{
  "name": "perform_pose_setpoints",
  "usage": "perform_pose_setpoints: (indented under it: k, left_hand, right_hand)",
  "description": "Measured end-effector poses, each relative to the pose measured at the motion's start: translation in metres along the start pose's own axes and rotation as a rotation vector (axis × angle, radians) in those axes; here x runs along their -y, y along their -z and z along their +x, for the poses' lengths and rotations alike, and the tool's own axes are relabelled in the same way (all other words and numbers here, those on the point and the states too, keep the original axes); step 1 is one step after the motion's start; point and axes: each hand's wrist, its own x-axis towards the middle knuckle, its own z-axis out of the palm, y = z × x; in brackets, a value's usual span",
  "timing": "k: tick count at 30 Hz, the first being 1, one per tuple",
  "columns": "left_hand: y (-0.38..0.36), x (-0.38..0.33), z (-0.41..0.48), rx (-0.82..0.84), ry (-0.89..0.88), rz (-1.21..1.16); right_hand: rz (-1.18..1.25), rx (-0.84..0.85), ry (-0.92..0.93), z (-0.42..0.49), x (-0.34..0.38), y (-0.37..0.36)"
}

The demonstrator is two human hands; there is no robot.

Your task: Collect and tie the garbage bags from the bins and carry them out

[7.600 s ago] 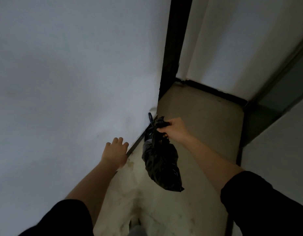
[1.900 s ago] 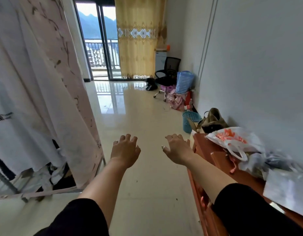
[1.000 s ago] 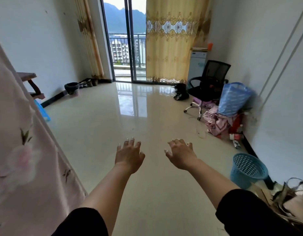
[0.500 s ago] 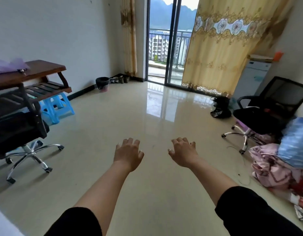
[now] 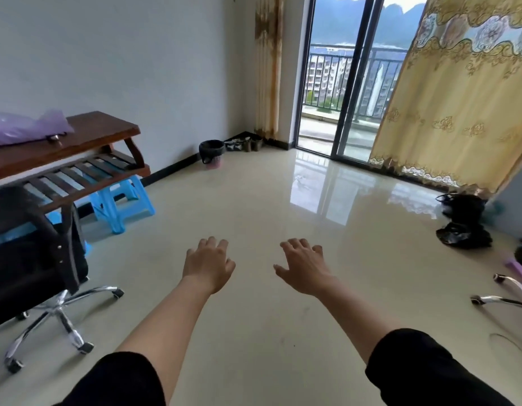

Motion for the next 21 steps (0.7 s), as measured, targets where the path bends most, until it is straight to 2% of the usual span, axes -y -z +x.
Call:
perform_pose_setpoints:
  k: [7,17,21]
  left_hand:
    - [0.012,-0.001,0.209,0.007,-0.043,-0.014]
    - [0.022,-0.012,0.543,0.026,-0.001,-0.214]
    - [0.029,0.008,0.642,0.057,0.059,-0.219]
  right_hand:
    - [0.023,0.005,-0.057,0.204,-0.059,0.024]
    - [0.025,0.038,-0.042,0.533,-0.169,0.057]
    - [0.038,0.063,-0.003,0.641,-0.177,0.067]
